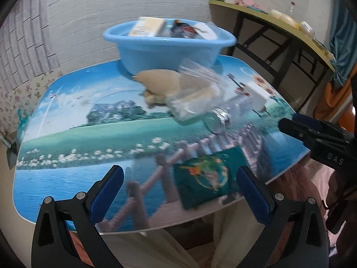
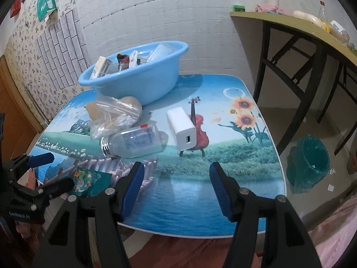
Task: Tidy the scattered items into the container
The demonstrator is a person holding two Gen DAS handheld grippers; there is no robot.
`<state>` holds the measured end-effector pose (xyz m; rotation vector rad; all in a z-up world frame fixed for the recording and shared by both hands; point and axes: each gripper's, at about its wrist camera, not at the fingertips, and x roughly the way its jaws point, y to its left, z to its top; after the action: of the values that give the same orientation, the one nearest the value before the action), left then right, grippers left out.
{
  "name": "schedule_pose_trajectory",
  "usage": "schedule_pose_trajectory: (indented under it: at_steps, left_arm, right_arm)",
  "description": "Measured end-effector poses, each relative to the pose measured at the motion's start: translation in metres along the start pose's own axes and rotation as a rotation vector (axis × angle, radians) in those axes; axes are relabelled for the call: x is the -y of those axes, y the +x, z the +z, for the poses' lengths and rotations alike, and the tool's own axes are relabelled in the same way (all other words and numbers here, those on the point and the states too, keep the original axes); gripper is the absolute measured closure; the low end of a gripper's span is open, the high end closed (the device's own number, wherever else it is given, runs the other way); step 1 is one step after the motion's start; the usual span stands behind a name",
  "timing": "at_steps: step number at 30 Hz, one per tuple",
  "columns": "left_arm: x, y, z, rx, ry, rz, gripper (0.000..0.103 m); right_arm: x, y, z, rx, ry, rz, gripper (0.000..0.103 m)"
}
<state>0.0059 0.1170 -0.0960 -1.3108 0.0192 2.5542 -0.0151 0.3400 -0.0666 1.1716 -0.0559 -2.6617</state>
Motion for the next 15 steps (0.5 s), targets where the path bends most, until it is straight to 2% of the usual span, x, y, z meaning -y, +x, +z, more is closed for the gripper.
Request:
schedule_pose_trajectory:
  at_steps: [8, 11, 15]
  left_arm:
    - [0.025, 0.016, -0.005, -0.046, 0.047, -0.07, 0.002]
    - [0.03, 0.022, -0.006, -0.051, 0.066, -0.017, 0.002]
    - [0.027, 0.023, -0.006, -0.046, 0.069, 0.0, 0.002]
  right_arm:
    - [-0.003, 0.002, -0.003, -0.01, -0.012, 0.007, 0.043]
    - [-0.003, 0.002, -0.003, -0.007, -0.009, 0.004, 0.043]
    - [-0.001, 0.003, -0.002, -0.008, -0.002, 0.0, 0.043]
